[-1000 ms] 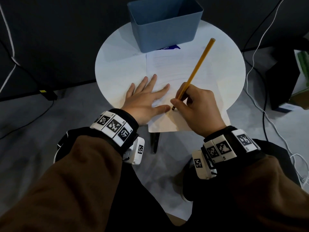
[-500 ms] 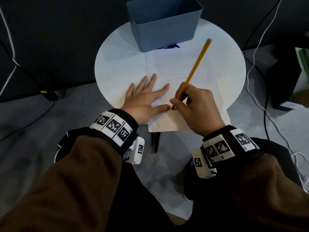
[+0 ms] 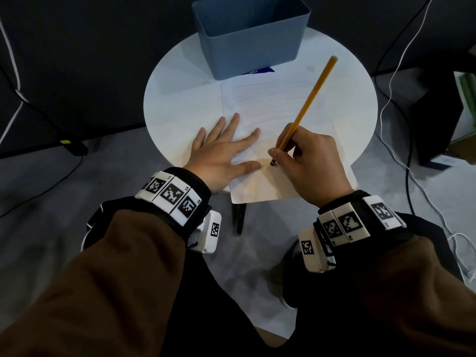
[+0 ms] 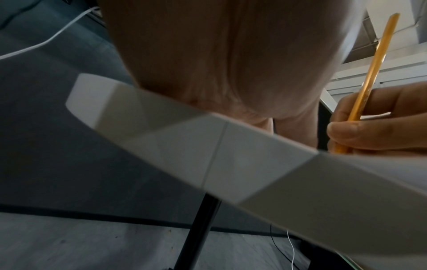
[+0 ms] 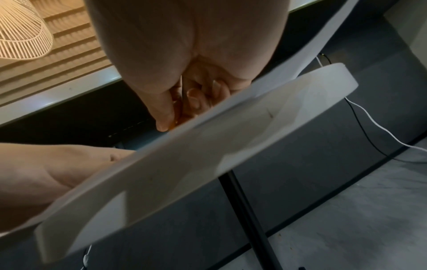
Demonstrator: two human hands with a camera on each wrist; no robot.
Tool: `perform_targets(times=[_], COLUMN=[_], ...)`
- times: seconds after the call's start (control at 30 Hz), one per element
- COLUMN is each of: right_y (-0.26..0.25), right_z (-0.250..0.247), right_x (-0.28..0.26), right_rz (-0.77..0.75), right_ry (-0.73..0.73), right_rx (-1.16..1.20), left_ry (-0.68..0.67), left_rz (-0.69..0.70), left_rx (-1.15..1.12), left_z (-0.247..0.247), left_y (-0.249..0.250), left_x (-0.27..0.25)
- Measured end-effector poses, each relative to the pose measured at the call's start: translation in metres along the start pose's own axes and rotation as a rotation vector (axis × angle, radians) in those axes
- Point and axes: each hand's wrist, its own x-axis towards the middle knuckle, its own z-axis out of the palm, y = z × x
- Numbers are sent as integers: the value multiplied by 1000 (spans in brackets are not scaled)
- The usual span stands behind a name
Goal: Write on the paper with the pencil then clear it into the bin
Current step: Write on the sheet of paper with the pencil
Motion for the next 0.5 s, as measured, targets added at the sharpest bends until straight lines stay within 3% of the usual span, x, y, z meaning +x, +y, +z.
perform_targets(times=[0.2, 0.5], right_y=[9, -2], right_z=[-10, 0], right_x=[5, 3], right_rz=[36, -13], right_ry=[15, -33], right_rx=[-104, -61], left_ry=[-11, -9], left_rz=[-2, -2], left_rx=[-38, -11], left_z=[-3, -2], left_y=[1, 1], left_x=[-1, -1])
